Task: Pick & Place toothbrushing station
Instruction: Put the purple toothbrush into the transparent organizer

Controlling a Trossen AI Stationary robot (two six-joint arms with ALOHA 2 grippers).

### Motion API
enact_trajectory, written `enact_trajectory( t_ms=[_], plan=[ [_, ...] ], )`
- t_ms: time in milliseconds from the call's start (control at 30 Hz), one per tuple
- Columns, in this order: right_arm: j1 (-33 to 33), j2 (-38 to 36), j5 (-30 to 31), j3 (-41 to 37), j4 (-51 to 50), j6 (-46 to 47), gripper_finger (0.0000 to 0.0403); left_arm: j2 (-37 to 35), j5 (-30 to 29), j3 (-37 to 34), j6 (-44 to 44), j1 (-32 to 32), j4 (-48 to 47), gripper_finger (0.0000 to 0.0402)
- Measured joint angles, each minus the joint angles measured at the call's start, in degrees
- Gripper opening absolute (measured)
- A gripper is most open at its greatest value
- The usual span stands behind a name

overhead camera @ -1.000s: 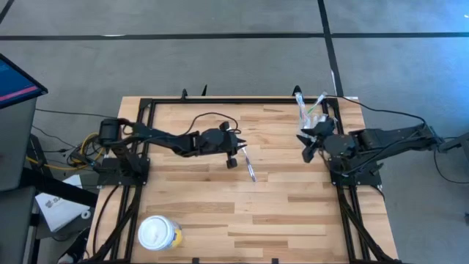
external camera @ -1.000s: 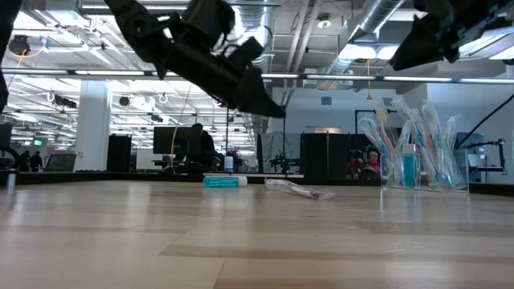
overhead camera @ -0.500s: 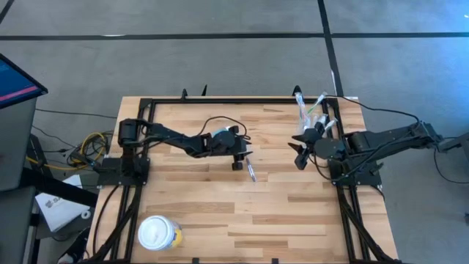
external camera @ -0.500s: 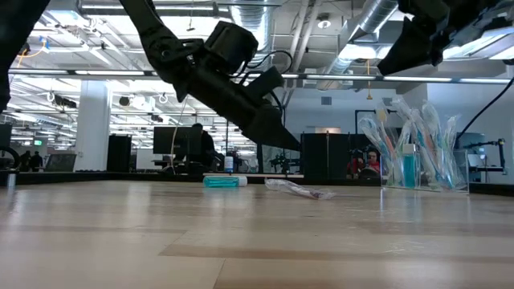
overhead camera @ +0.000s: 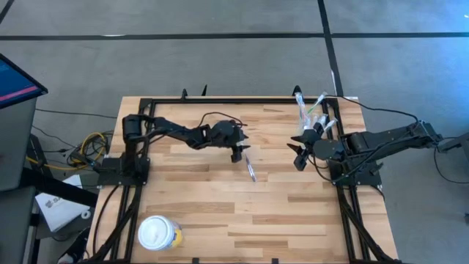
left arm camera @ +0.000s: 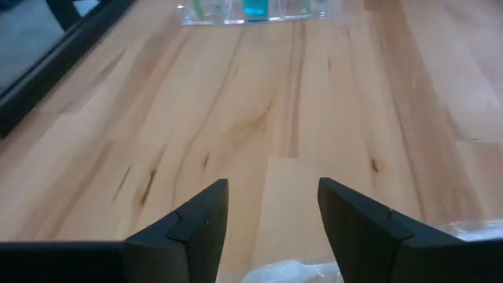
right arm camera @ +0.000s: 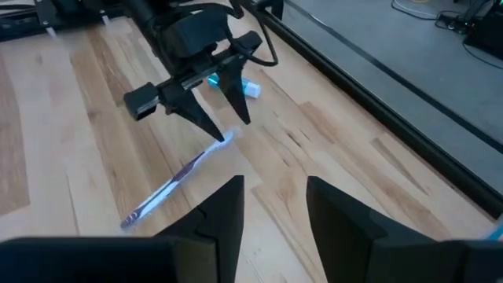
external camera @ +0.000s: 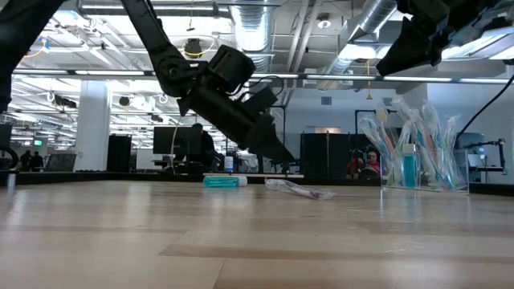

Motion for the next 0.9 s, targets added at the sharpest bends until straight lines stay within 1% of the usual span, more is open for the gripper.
enact_trajectory(
  t_ms=[167,400,533,633,800,900],
  plan=[
    [0.00,0.00,0.01,0.00,-0.12,0.00,0.0128,0.68,3.84,-0.04,-1.49,0.89,-0.15,0.0178],
    [0.15,0.00,0.02,0.00,-0.15,0.02,0.0128,5.03,5.04,-0.01,-2.57,0.77,0.53,0.0171],
    [0.40,0.00,0.02,0.00,-0.20,0.00,0.0128,5.34,6.18,0.11,-4.11,0.57,0.02,0.0172],
    [0.42,-0.02,0.02,0.00,-0.50,0.02,0.0128,4.09,8.09,0.03,-4.46,0.51,-3.13,0.0169],
    [0.62,0.00,0.02,0.00,-0.70,0.04,0.0128,-0.29,8.49,-0.11,-5.47,0.37,-10.84,0.0162],
    [0.80,0.00,0.02,0.00,-0.65,0.04,0.0128,-2.73,8.31,-0.52,-5.78,0.27,-13.96,0.0159]
  ],
)
